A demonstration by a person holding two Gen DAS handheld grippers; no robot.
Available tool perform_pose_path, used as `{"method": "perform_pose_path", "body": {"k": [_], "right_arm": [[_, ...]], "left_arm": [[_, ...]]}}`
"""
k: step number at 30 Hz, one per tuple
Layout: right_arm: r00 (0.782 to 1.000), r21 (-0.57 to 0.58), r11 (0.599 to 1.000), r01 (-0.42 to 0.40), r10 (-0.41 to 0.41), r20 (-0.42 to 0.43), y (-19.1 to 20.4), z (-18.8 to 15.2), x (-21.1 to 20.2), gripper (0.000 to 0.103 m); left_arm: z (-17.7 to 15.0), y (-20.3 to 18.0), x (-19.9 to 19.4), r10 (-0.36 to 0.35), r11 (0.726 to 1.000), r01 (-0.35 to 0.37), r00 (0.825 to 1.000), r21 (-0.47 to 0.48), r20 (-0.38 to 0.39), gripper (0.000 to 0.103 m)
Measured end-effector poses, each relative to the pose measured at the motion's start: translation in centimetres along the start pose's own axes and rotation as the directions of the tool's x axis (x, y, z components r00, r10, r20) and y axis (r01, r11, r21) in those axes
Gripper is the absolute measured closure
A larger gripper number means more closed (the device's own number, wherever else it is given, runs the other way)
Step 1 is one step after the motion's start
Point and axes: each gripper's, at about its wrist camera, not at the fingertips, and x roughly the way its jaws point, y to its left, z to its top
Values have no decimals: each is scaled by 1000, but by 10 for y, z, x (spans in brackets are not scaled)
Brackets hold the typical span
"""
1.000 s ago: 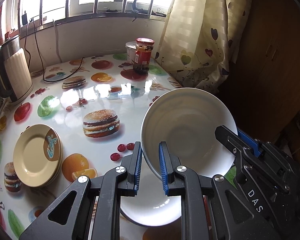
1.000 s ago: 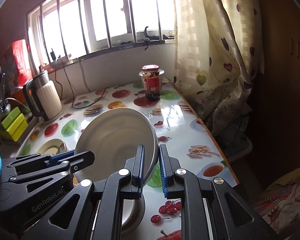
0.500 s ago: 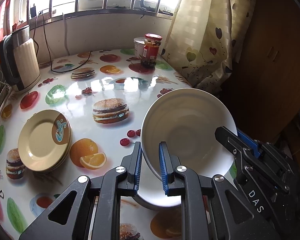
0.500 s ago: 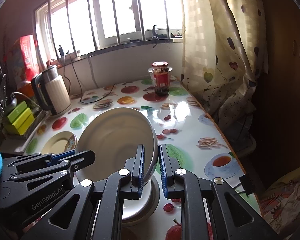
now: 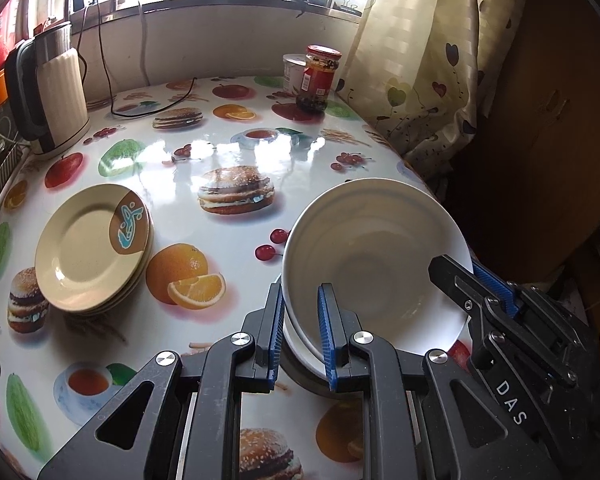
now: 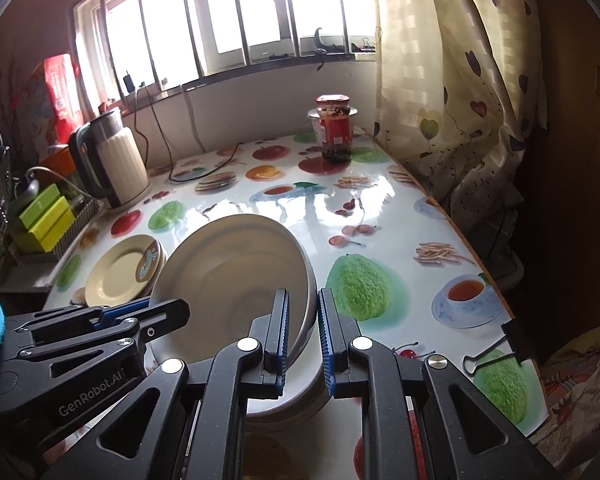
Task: Organize plates and bowls
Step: 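Lower the striped bowl onto the bowl stack with both tools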
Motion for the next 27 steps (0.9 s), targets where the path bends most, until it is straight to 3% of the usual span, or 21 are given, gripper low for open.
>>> {"method": "perform_pose_path", "body": {"k": [27], "right_arm": [[999,10,1000,-5,6,-51,-1,-10,16,88]], "left_arm": [[-6,6,16,3,1000,-4,999,-15,-52,85]]}}
